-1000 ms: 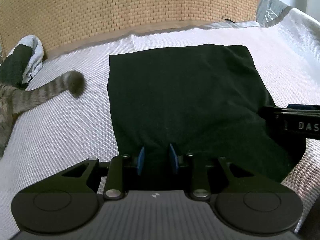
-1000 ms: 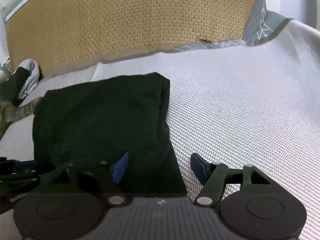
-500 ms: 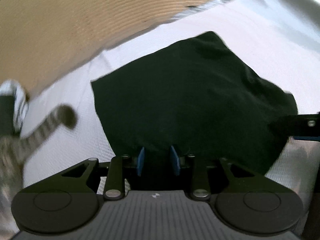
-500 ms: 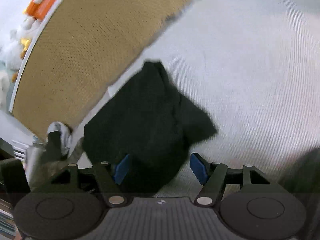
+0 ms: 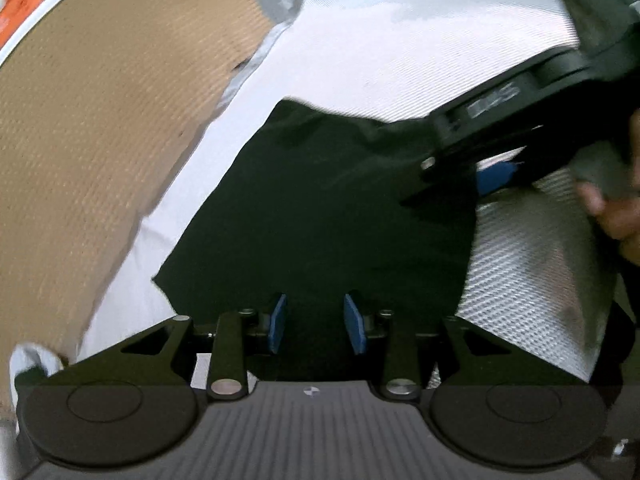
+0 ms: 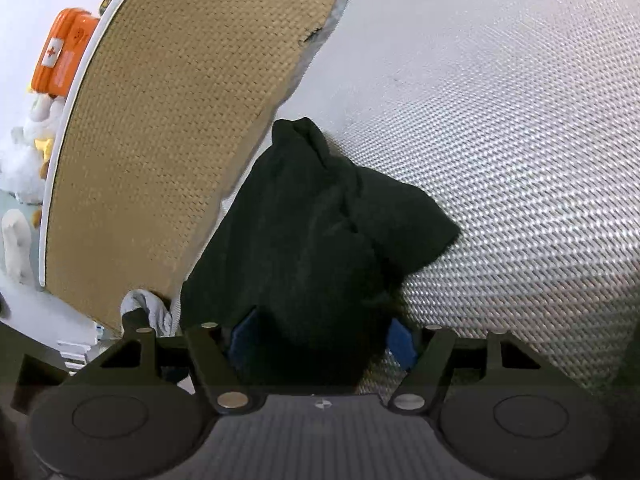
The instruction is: Fold clothes
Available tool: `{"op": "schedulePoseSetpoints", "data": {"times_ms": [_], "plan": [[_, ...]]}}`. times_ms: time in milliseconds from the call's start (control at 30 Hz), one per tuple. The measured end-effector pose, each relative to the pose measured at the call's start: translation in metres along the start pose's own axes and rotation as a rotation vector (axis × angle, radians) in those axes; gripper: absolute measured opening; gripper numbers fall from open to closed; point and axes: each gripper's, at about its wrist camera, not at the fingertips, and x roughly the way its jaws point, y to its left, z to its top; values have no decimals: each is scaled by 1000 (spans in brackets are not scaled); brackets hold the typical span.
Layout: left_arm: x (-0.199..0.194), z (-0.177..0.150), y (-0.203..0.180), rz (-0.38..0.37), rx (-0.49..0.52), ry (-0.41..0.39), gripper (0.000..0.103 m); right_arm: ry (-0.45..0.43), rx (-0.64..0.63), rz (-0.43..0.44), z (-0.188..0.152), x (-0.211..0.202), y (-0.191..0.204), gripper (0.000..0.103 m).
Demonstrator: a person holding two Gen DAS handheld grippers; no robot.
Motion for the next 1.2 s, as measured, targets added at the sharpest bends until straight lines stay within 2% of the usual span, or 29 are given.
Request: {"op": "schedulePoseSetpoints", "data": {"times_ms": [67, 200, 367, 533, 700, 833, 1200], "plan": [[-6, 0, -3, -23, 38, -19, 51, -9, -15, -1, 0, 3, 1, 71], [-15, 1, -10, -66, 112, -53, 60, -18, -54, -3, 1, 10, 5, 72], [0, -1, -27, -38, 187, -40, 77, -5, -104, -5, 5, 15, 10, 72], [6, 4, -33, -67, 198, -21, 78, 11, -96, 13, 11, 17, 5, 71], [18, -4, -37, -14, 206, 25, 78, 16, -142, 1, 12, 19, 9, 70], [27, -11, -40, 27, 210, 60, 83, 23, -141, 2, 16, 22, 9, 70], [35, -16, -29, 82, 229, 86, 83, 70, -178, 16, 12, 23, 16, 70]]}}
